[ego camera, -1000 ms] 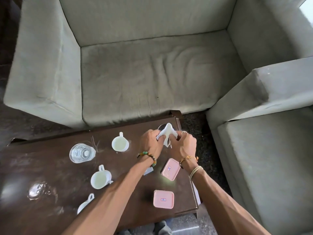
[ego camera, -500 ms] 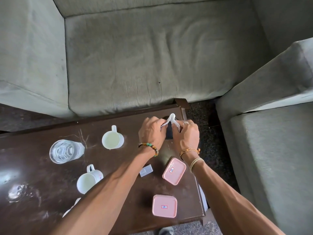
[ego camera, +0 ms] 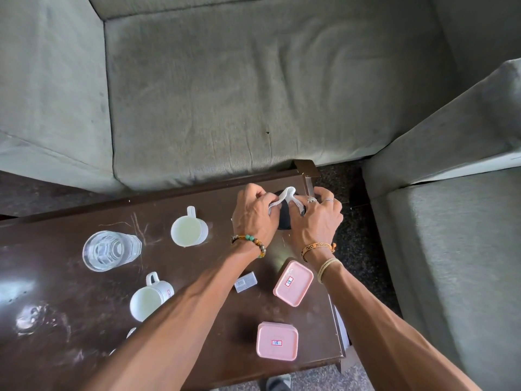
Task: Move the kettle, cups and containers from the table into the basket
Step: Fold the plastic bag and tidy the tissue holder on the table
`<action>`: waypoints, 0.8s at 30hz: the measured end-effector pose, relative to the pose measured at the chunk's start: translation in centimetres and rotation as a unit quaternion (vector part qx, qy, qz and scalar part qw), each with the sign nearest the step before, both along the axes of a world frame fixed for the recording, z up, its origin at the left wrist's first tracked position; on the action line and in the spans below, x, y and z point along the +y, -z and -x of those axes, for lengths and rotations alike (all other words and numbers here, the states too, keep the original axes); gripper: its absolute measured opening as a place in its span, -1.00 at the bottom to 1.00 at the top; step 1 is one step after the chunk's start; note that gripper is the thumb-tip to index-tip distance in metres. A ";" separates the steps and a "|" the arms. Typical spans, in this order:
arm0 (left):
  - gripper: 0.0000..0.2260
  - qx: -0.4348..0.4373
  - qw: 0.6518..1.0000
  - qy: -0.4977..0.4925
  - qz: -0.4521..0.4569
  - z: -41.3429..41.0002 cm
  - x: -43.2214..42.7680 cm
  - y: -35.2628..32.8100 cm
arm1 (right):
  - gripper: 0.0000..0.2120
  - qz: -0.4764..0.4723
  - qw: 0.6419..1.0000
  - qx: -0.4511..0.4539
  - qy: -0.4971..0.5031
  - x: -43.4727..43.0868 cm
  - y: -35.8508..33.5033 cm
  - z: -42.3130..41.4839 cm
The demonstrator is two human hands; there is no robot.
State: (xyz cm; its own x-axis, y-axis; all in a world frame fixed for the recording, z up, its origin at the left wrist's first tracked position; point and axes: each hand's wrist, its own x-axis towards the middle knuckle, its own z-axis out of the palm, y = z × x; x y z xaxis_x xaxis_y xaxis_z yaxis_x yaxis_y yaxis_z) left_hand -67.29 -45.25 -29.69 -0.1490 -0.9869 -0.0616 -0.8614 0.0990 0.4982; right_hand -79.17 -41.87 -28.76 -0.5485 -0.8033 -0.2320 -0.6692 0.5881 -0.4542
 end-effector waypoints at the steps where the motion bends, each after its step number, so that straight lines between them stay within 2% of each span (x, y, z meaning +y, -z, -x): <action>1: -0.91 -0.008 1.000 0.006 -0.001 0.0 0.0 0.2 | -0.74 -0.012 1.000 0.003 -0.007 0.1 0.2 0.0; 7: -0.92 -0.024 0.999 0.037 -0.016 -0.3 0.2 0.8 | -0.73 -0.035 0.999 -0.009 -0.011 0.8 1.1 0.2; 13: -0.92 0.001 0.999 0.039 -0.003 0.1 0.0 0.3 | -0.78 0.023 1.000 -0.022 0.000 0.2 0.0 0.0; 19: -0.88 0.003 0.999 0.037 -0.005 0.2 -0.3 0.5 | -0.75 0.019 1.000 -0.014 -0.010 -0.4 0.3 0.1; 24: -0.84 -0.010 0.999 0.041 -0.011 0.0 0.0 1.3 | -0.76 -0.036 0.998 0.022 -0.048 0.6 1.6 0.2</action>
State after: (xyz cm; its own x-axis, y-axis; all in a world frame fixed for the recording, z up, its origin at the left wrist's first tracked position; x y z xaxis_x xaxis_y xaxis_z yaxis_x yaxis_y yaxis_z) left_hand -67.31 -45.29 -31.02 -0.2280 -0.9698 -0.0866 -0.8604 0.1591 0.4842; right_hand -79.34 -41.31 -30.39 -0.4810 -0.8348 -0.2679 -0.7424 0.5504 -0.3820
